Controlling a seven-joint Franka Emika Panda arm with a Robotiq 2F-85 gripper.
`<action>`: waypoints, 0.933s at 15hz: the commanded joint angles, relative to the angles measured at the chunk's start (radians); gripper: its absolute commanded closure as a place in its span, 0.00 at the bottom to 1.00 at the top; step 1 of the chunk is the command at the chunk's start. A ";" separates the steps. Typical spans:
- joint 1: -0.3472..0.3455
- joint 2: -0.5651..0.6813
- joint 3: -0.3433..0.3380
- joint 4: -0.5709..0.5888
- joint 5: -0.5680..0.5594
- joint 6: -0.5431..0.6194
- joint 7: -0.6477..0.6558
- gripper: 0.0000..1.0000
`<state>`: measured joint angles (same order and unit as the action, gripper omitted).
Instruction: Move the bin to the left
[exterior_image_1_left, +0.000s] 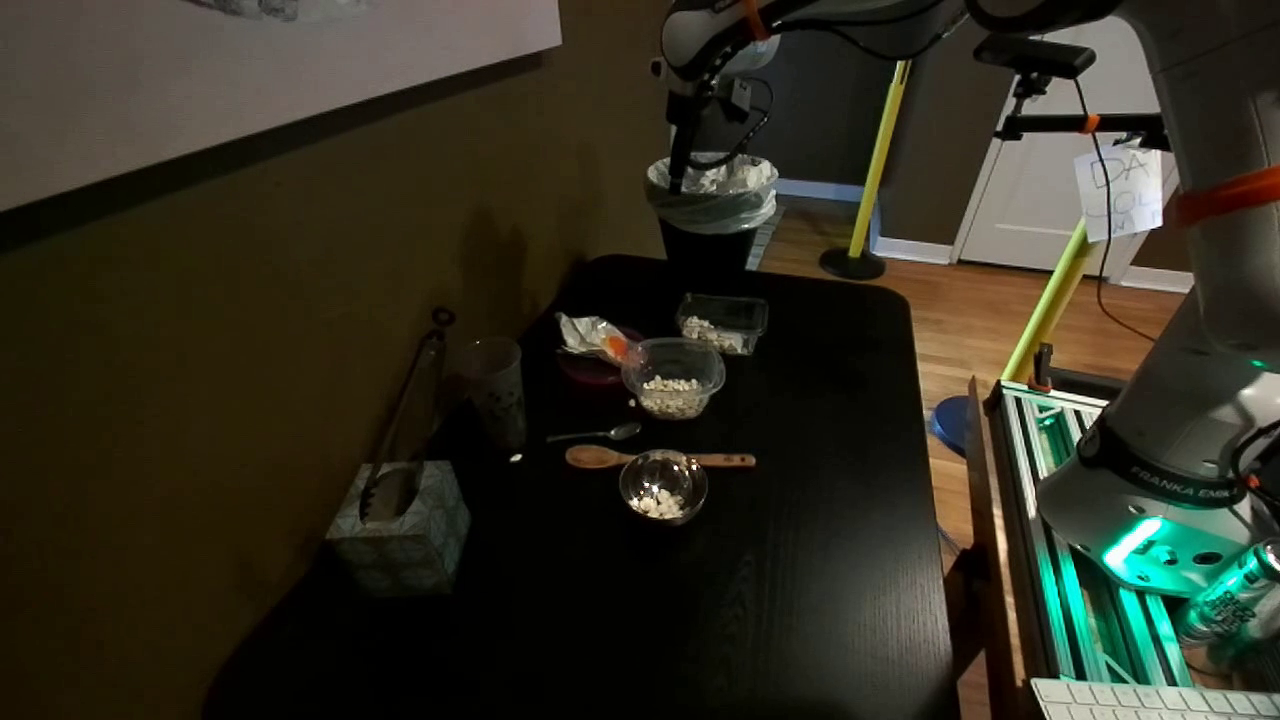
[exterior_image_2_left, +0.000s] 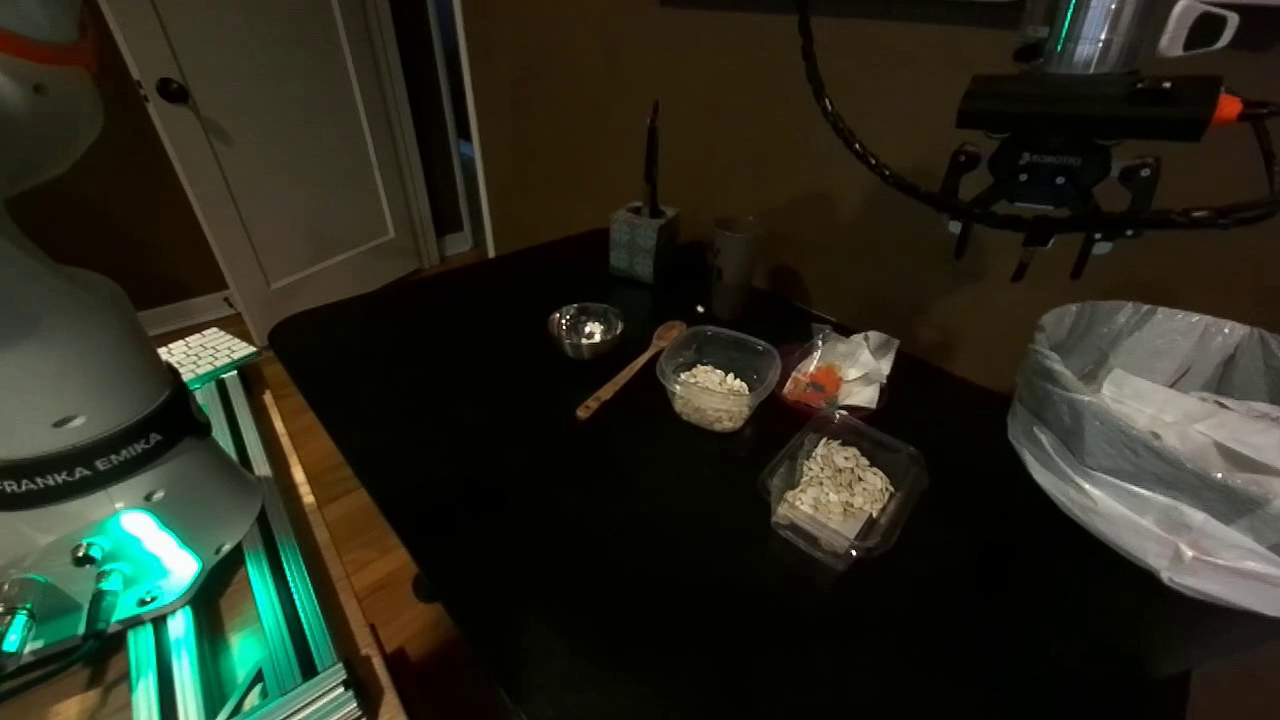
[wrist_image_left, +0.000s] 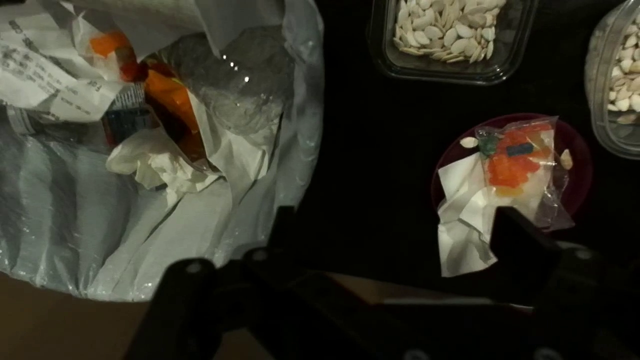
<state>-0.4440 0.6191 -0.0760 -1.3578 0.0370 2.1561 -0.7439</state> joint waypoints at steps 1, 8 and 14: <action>0.015 0.074 -0.048 0.080 -0.031 -0.087 0.096 0.00; -0.013 0.200 -0.058 0.216 -0.026 -0.148 0.200 0.34; -0.015 0.260 -0.061 0.302 -0.049 -0.149 0.247 0.81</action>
<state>-0.4540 0.8291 -0.1371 -1.1378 0.0114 2.0450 -0.5330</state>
